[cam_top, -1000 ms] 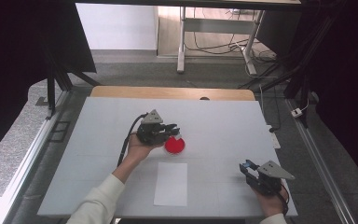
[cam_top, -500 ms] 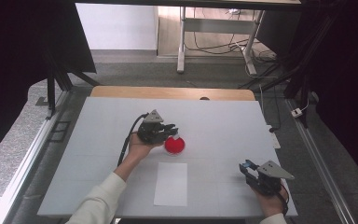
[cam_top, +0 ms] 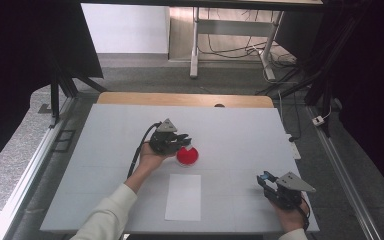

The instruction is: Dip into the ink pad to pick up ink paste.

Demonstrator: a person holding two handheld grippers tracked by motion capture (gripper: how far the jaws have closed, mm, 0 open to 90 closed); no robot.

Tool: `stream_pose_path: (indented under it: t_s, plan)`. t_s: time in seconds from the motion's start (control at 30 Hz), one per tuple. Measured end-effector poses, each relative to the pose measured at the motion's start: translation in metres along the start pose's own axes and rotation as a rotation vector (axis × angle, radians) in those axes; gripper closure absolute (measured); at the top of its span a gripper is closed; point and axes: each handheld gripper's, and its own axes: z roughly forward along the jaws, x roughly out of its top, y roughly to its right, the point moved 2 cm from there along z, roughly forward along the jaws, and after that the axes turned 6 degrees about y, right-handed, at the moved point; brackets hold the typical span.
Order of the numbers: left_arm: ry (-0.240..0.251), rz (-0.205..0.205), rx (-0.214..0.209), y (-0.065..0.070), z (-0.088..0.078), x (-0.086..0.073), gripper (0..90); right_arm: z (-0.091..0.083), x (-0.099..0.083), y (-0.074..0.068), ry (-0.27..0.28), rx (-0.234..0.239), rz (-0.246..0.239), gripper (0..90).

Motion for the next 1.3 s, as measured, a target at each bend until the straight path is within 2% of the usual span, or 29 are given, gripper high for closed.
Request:
stream_pose_path:
  t_s: [0.4, 0.8, 1.1, 1.3]
  plan:
    - [-0.048, 0.016, -0.002, 0.002, 0.010, -0.008, 75.0, 0.000, 0.000, 0.000, 0.000, -0.002, -0.004, 64.4]
    - [-0.106, 0.042, 0.023, 0.002, 0.012, -0.010, 75.0, -0.001, 0.001, 0.002, 0.009, -0.006, 0.000, 64.4]
    - [-0.121, 0.036, 0.019, 0.001, 0.013, -0.011, 75.0, -0.001, 0.000, 0.002, 0.009, -0.005, 0.000, 64.4]
    - [-0.145, 0.050, 0.018, 0.001, 0.016, -0.011, 75.0, -0.002, 0.000, 0.003, 0.009, -0.008, 0.004, 64.4]
